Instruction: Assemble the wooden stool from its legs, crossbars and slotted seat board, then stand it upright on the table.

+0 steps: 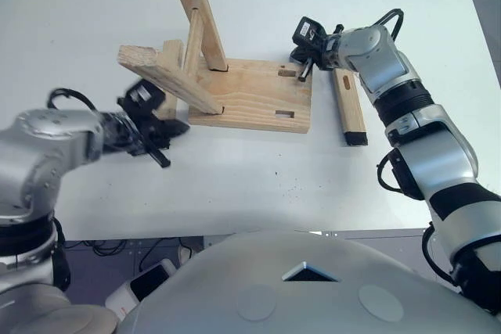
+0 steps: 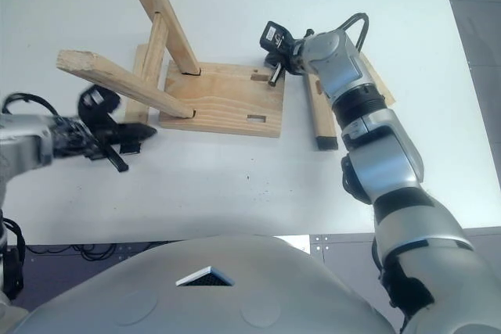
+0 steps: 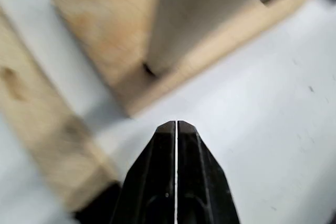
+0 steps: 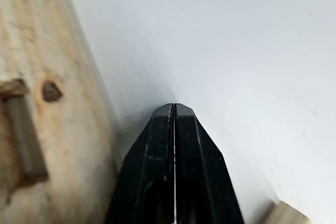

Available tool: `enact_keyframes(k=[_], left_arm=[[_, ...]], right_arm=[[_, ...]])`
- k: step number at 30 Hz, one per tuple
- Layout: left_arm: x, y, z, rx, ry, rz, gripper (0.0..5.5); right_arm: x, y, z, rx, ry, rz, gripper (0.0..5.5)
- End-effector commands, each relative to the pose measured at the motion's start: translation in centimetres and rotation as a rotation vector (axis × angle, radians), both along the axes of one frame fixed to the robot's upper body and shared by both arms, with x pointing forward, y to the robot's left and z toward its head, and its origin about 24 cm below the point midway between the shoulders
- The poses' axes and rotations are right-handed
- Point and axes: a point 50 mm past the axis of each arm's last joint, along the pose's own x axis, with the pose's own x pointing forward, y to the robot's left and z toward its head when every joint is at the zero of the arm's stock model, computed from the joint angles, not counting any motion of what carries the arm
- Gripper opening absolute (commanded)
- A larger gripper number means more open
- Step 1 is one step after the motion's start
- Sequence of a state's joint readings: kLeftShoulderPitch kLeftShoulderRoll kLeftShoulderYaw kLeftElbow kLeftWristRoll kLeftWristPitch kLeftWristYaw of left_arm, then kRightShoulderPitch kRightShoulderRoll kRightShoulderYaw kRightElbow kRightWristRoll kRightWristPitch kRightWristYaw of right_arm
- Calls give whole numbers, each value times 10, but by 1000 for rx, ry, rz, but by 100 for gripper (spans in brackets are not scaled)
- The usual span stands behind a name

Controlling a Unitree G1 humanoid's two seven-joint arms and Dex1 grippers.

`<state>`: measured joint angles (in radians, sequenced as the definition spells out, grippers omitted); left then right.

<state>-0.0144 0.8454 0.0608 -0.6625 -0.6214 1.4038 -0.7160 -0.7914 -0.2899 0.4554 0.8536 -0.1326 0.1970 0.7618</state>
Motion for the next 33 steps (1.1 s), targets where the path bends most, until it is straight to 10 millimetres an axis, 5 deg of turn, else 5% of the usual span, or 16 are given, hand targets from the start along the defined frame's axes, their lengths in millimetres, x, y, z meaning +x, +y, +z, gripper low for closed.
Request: enact_keyframes(k=[1, 5, 13, 19, 23, 26, 29, 33], left_arm=[[8, -17, -32, -26, 30, 57, 0], [37, -14, -61, 36, -6, 244, 0], [64, -27, -63, -37, -80, 294, 0], [91, -45, -68, -89, -116, 324, 0], [89, -33, -56, -102, -134, 345, 0], [95, -7, -24, -103, -278, 425, 0], [94, -3, -5, -116, -377, 461, 0], [81, -15, -14, -166, -393, 516, 0]], right_arm=[[-14, -5, -17, -51, 81, 60, 2], [-24, -6, -5, -59, 79, 177, 2], [-78, 28, 30, 37, 22, 393, 2], [-64, 30, 34, 100, -73, 186, 2], [-46, -2, 52, 145, -155, -52, 21], [-35, -64, 77, 195, -214, -363, 63], [-43, -110, 85, 151, -195, -464, 114], [-68, -166, 75, 45, -5, -498, 191]])
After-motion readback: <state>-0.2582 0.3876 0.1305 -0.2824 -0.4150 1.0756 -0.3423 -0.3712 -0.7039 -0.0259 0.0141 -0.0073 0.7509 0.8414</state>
